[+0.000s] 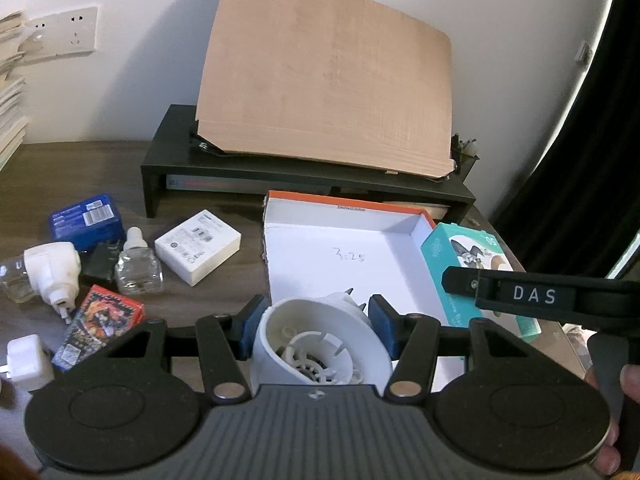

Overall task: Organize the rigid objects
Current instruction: 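Carry the cup device and teal box with both tools over the white box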

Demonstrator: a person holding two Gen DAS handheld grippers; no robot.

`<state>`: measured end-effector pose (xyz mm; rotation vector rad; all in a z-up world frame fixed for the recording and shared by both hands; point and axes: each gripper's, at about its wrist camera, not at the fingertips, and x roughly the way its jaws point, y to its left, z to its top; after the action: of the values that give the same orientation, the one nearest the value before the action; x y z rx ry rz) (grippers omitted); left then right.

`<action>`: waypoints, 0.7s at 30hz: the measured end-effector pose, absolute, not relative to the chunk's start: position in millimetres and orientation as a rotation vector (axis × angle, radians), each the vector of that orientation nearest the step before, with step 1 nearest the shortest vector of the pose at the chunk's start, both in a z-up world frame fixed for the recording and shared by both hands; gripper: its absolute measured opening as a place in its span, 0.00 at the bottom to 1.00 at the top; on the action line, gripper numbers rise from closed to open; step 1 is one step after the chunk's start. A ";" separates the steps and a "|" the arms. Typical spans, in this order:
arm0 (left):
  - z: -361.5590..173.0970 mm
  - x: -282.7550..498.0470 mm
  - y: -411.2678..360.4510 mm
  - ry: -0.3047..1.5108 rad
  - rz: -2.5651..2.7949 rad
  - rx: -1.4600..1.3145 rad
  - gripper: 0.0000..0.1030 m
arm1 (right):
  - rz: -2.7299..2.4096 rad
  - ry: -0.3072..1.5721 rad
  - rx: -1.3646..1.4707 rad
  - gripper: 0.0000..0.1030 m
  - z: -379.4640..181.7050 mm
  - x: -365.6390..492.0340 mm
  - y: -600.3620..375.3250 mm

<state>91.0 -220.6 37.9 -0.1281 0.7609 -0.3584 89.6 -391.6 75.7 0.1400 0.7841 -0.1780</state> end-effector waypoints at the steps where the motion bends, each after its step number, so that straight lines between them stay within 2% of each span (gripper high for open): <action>1: 37.0 92.4 -222.9 0.763 -0.354 -0.129 0.55 | -0.172 0.787 0.138 0.81 74.4 92.2 -394.2; 21: 10.7 137.4 -248.8 0.834 -0.240 -0.146 0.55 | -0.065 0.861 0.124 0.81 36.8 152.4 -425.8</action>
<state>137.4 -248.8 10.7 -0.1459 0.8341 -0.2395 152.4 -425.8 36.8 0.1237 0.8608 -0.0648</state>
